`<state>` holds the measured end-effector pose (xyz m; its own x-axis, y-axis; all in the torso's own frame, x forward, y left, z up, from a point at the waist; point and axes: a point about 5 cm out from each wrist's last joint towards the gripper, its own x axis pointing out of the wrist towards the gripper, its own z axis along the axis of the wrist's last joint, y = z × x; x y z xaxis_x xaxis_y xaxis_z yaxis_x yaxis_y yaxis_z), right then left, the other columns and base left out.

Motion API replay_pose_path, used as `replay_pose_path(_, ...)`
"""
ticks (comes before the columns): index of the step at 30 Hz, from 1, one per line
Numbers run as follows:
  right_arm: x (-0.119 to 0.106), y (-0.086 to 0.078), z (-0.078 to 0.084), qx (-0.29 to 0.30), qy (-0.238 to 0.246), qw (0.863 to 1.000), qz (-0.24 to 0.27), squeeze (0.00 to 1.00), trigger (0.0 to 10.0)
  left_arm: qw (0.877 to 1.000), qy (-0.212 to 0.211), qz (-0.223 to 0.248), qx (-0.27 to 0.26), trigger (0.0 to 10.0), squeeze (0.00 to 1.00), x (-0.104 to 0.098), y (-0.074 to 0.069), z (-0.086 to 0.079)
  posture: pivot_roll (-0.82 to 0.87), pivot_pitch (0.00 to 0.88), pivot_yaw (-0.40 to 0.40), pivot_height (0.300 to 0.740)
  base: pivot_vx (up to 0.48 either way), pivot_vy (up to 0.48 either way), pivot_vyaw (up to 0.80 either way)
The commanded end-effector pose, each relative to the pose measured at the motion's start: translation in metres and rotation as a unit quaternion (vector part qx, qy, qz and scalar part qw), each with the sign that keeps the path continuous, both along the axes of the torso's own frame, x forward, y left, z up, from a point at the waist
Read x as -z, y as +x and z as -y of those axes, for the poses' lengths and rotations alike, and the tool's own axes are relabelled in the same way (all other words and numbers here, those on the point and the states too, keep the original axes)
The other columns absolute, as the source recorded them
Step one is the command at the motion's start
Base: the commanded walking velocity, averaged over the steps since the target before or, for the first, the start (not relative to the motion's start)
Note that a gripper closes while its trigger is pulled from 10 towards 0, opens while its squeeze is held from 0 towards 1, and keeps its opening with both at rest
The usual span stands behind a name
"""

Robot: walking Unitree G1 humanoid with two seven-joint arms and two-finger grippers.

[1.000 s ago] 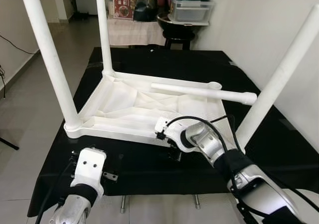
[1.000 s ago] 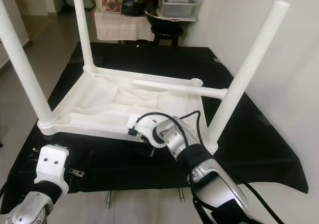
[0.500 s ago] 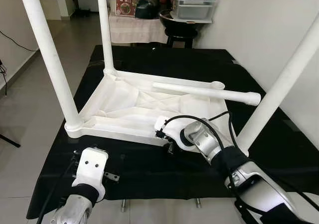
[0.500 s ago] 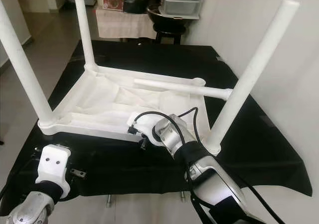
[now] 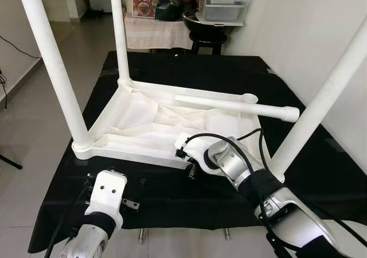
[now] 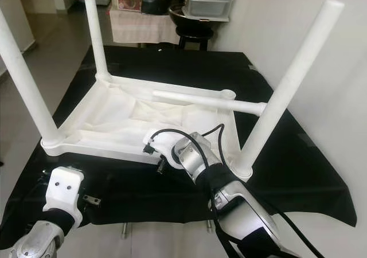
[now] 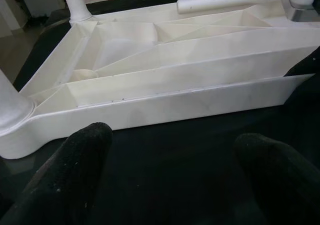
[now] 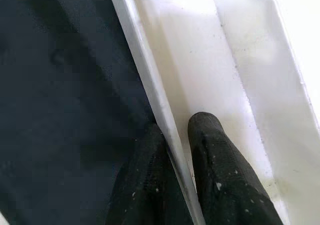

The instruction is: Building children table

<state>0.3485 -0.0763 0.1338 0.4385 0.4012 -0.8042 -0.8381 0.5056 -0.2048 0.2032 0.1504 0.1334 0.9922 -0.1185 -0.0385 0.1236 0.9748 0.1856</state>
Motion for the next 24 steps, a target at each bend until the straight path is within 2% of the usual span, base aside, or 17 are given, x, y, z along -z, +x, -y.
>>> replay_pose_path(1, 0.005, -0.008, -0.006, 0.034, 0.051, 0.997, -0.044, 0.00, 0.0, 1.000, 0.002, -0.007, 0.000, 10.0, 0.00, 0.002, -0.001, 0.001, -0.05, 0.031, -0.116, 0.740, 0.000, 0.000, 0.00)
replay_pose_path(3, 0.005, -0.008, -0.006, 0.034, 0.051, 0.997, -0.044, 0.00, 0.0, 1.000, 0.002, -0.007, 0.000, 10.0, 0.00, 0.002, -0.001, 0.001, -0.05, 0.031, -0.116, 0.740, 0.000, 0.000, 0.00)
replay_pose_path(4, -0.001, -0.015, -0.022, 0.047, 0.104, 0.991, -0.073, 0.00, 0.0, 1.000, 0.002, -0.006, -0.001, 10.0, 0.00, 0.002, -0.001, 0.001, -0.05, 0.033, -0.118, 0.740, 0.000, 0.000, 0.00)
replay_pose_path(6, -0.001, -0.015, -0.022, 0.047, 0.104, 0.991, -0.073, 0.00, 0.0, 1.000, 0.002, -0.006, -0.001, 10.0, 0.00, 0.002, -0.001, 0.001, -0.05, 0.033, -0.118, 0.740, 0.000, 0.000, 0.00)
replay_pose_path(7, -0.007, -0.021, -0.037, 0.057, 0.151, 0.982, -0.098, 0.00, 0.0, 1.000, 0.002, -0.006, -0.002, 10.0, 0.00, 0.001, -0.001, 0.001, -0.05, 0.034, -0.119, 0.740, 0.000, 0.000, 0.00)
replay_pose_path(9, -0.007, -0.021, -0.037, 0.057, 0.151, 0.982, -0.098, 0.00, 0.0, 1.000, 0.002, -0.006, -0.002, 10.0, 0.00, 0.001, -0.001, 0.001, -0.05, 0.034, -0.119, 0.740, 0.000, 0.000, 0.00)
replay_pose_path(10, -0.011, -0.026, -0.050, 0.061, 0.176, 0.976, -0.112, 0.00, 0.0, 1.000, 0.002, -0.005, -0.004, 10.0, 0.00, 0.001, -0.001, 0.001, -0.05, 0.035, -0.121, 0.740, 0.000, 0.000, 0.00)
replay_pose_path(11, -0.011, -0.026, -0.050, 0.061, 0.176, 0.976, -0.112, 0.00, 0.0, 1.000, 0.002, -0.005, -0.004, 10.0, 0.00, 0.001, -0.001, 0.001, -0.05, 0.035, -0.121, 0.740, 0.000, 0.000, 0.00)
replay_pose_path(12, -0.013, -0.027, -0.059, 0.066, 0.190, 0.973, -0.111, 0.00, 0.0, 1.000, 0.002, -0.004, -0.005, 10.0, 0.00, 0.001, -0.001, 0.001, -0.05, 0.035, -0.121, 0.740, 0.000, 0.000, 0.00)
replay_pose_path(16, -0.014, -0.025, -0.064, 0.074, 0.198, 0.972, -0.101, 0.00, 0.0, 1.000, 0.003, -0.004, -0.005, 10.0, 0.00, 0.001, -0.001, 0.001, -0.04, 0.037, -0.123, 0.740, 0.000, 0.000, 0.00)
replay_pose_path(17, -0.016, -0.020, -0.068, 0.090, 0.203, 0.972, -0.081, 0.00, 0.0, 1.000, 0.004, -0.003, -0.006, 10.0, 0.00, 0.001, -0.001, 0.001, -0.04, 0.037, -0.123, 0.740, 0.000, 0.000, 0.00)
replay_pose_path(18, -0.016, -0.020, -0.068, 0.090, 0.203, 0.972, -0.081, 0.00, 0.0, 1.000, 0.004, -0.003, -0.006, 10.0, 0.00, 0.001, -0.001, 0.001, -0.04, 0.037, -0.123, 0.740, 0.000, 0.000, 0.00)
replay_pose_path(19, -0.019, -0.011, -0.070, 0.125, 0.211, 0.968, -0.044, 0.00, 0.0, 1.000, 0.004, -0.003, -0.006, 10.0, 0.00, 0.000, -0.001, 0.001, -0.04, 0.039, -0.123, 0.740, 0.000, 0.000, 0.00)
replay_pose_path(21, -0.019, -0.011, -0.070, 0.125, 0.211, 0.968, -0.044, 0.00, 0.0, 1.000, 0.004, -0.003, -0.006, 10.0, 0.00, 0.000, -0.001, 0.001, -0.04, 0.039, -0.123, 0.740, 0.000, 0.000, 0.00)
replay_pose_path(23, -0.029, 0.008, -0.073, 0.194, 0.227, 0.954, 0.028, 0.00, 0.0, 1.000, 0.006, -0.003, -0.004, 10.0, 0.00, 0.000, -0.001, 0.002, -0.03, 0.044, -0.123, 0.740, 0.000, 0.000, 0.00)
replay_pose_path(24, -0.029, 0.008, -0.073, 0.194, 0.227, 0.954, 0.028, 0.00, 0.0, 1.000, 0.006, -0.003, -0.004, 10.0, 0.00, 0.000, -0.001, 0.002, -0.03, 0.044, -0.123, 0.740, 0.000, 0.000, 0.00)
